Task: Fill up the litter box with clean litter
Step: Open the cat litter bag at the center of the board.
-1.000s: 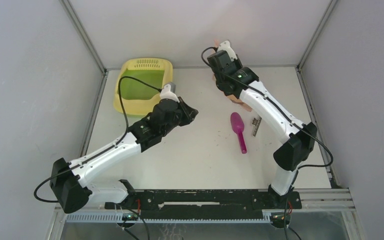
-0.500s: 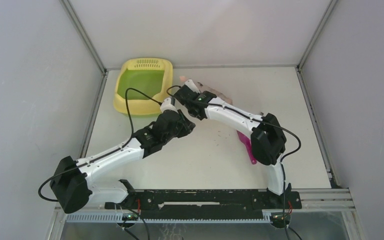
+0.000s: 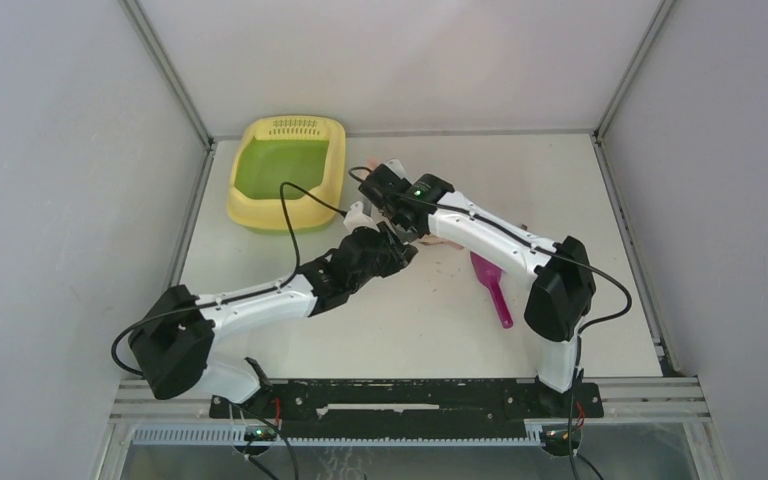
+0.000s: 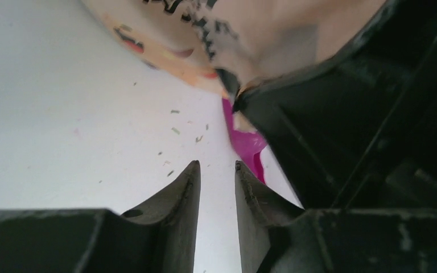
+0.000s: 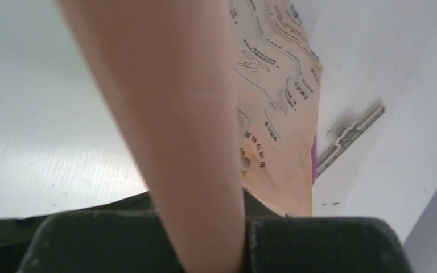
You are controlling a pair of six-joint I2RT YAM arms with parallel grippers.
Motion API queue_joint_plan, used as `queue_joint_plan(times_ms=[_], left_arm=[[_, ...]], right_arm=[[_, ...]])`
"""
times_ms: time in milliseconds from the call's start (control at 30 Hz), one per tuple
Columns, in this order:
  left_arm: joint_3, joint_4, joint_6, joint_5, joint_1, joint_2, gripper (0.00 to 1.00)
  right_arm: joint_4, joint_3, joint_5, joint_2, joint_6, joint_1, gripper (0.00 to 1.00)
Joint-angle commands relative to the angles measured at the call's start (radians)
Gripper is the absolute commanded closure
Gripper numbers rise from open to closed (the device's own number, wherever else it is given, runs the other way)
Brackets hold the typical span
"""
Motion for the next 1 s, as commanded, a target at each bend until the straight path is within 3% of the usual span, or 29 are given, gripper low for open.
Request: queue_joint_plan(times_ms=[0,267,567,967], left_arm=[[0.000,0.155,-0.061,-0.063,-0.007,0.009,0.66],[-0.006,0.232,-0.094,-0.099,-0.014,0.027,0.65],[0.060,0.270,-0.120,-0.102,-0.015,0.116,0.63],[0.003,0.365,-0.149,-0.136,-0.021,0.096,0.63]], right_arm=[[-0.043,0.062,-0.190,-0.066,0.087,-0.026,1.00],[-0.049,0.058,0.002,-0.096,0.011,-0.001,1.00],[-0.039,0.052,-0.088,-0.130,0.032,-0.013,1.00],[-0.018,-0.024,-0.101,-0.174,0.060,-0.017,1.00]])
